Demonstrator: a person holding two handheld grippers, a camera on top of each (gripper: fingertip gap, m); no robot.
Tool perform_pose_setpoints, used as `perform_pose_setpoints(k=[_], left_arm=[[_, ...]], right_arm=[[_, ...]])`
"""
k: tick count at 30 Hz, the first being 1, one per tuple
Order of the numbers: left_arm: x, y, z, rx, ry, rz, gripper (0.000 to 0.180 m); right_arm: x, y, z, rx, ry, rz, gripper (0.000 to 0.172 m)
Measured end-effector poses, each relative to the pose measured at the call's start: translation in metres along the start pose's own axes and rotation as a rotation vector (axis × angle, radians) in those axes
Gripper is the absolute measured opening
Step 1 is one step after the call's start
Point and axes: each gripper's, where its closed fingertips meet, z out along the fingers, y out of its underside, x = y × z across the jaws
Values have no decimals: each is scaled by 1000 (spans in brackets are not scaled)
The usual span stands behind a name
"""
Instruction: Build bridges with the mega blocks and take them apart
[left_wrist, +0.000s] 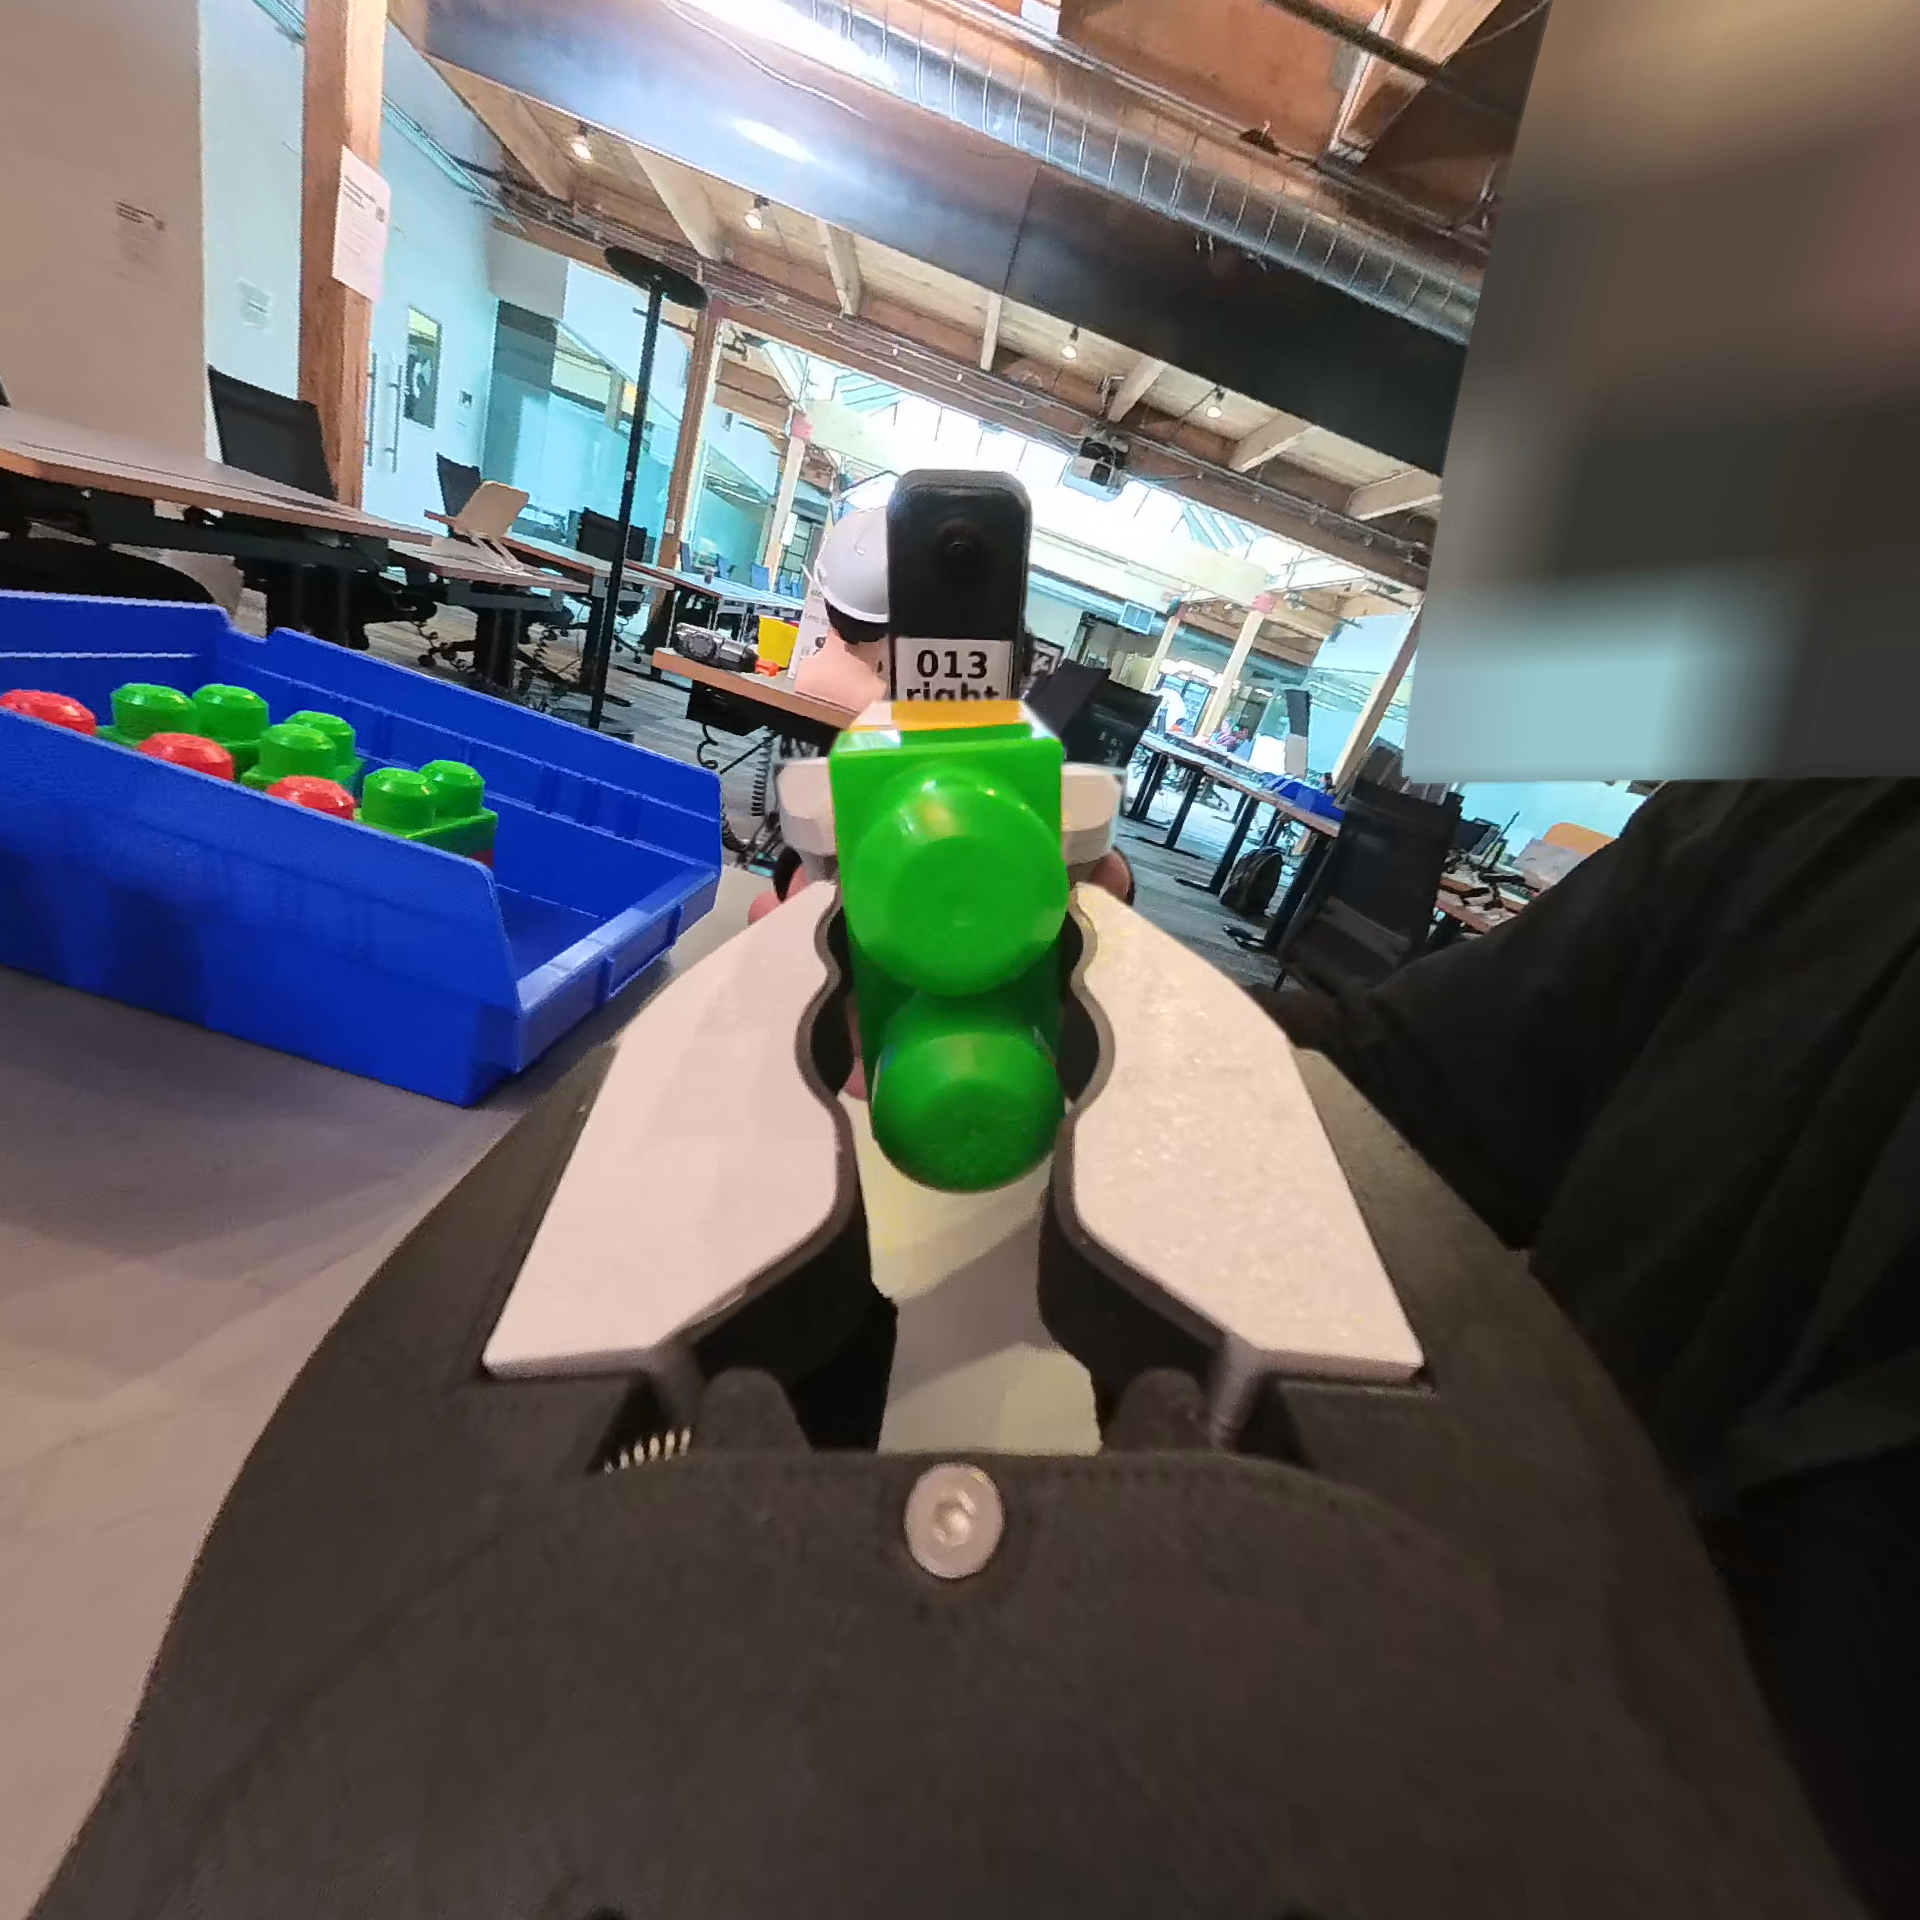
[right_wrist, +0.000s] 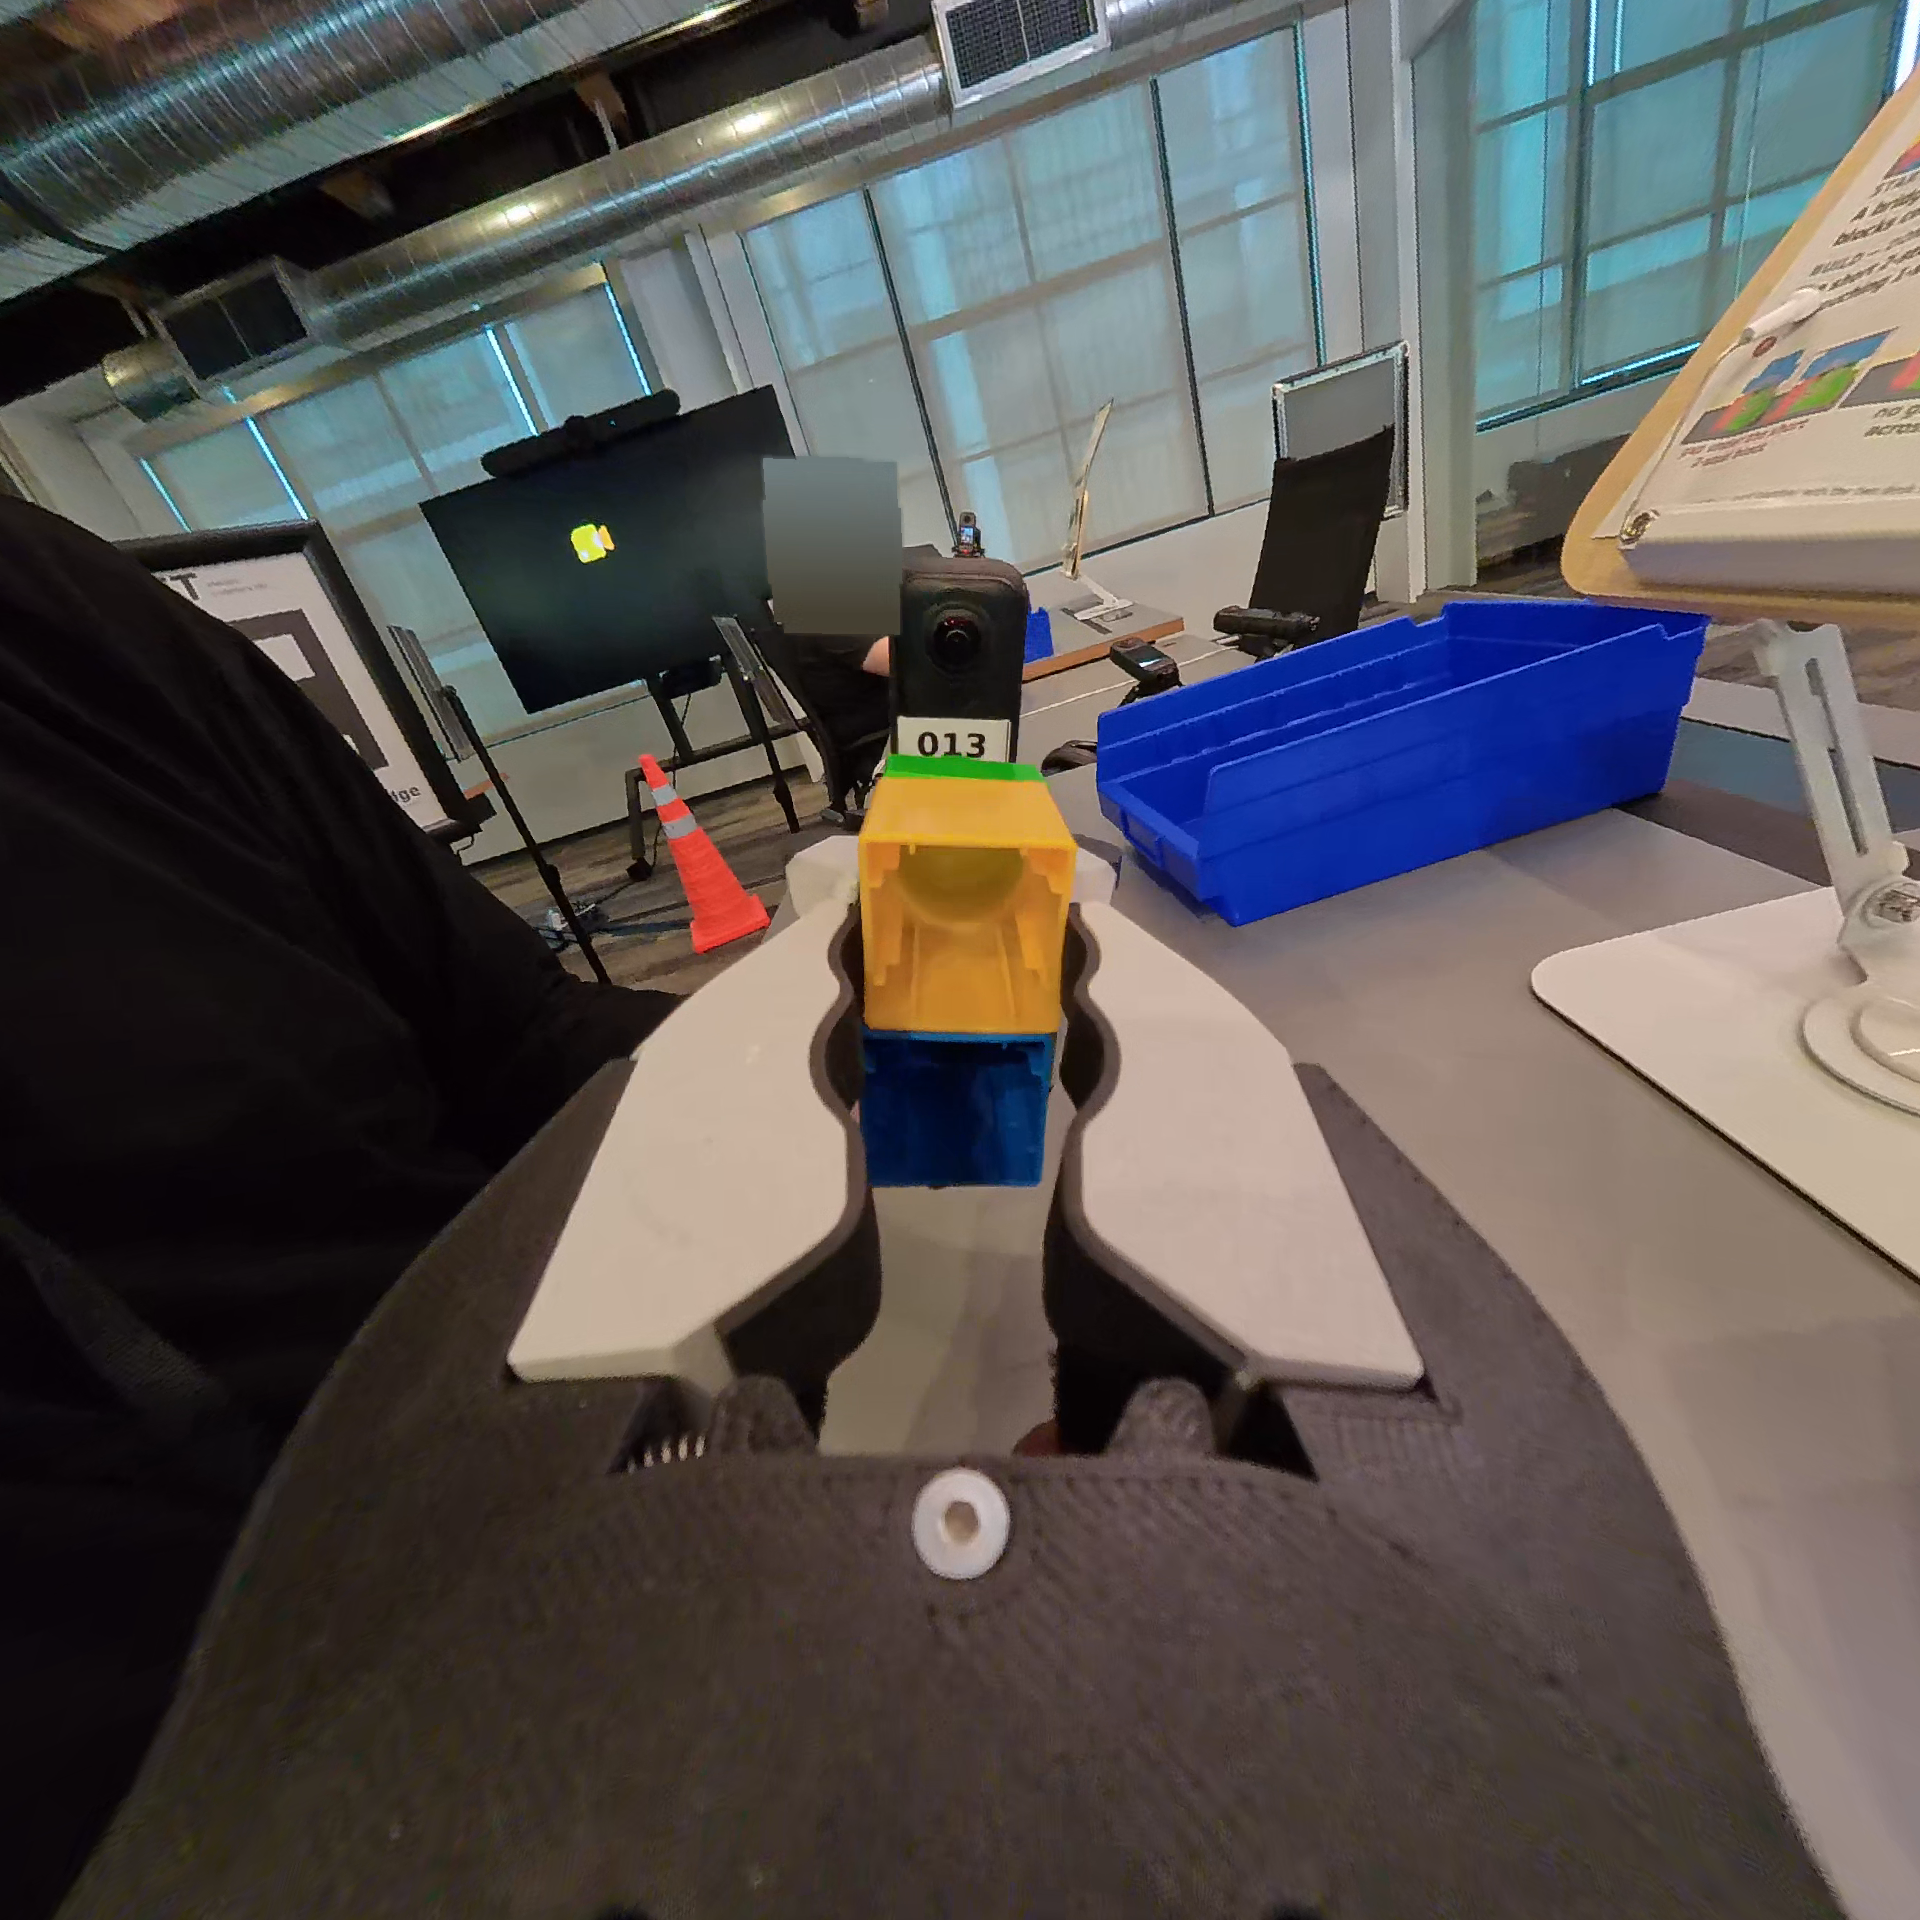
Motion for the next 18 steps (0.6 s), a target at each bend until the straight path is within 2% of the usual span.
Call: perform_pose_setpoints(k=[5,10,18], left_arm=[[-1,0,-2,-8,-22,26,36],[1,-8,-5,17,-11,29,36],[1,-6,-4,-2,-3,31,36]], right_arm=[[0,2,2,-3,13,-8,36],[-1,14,7,-99,49,-125,36],[-1,13,6,-117,47,-138,37]])
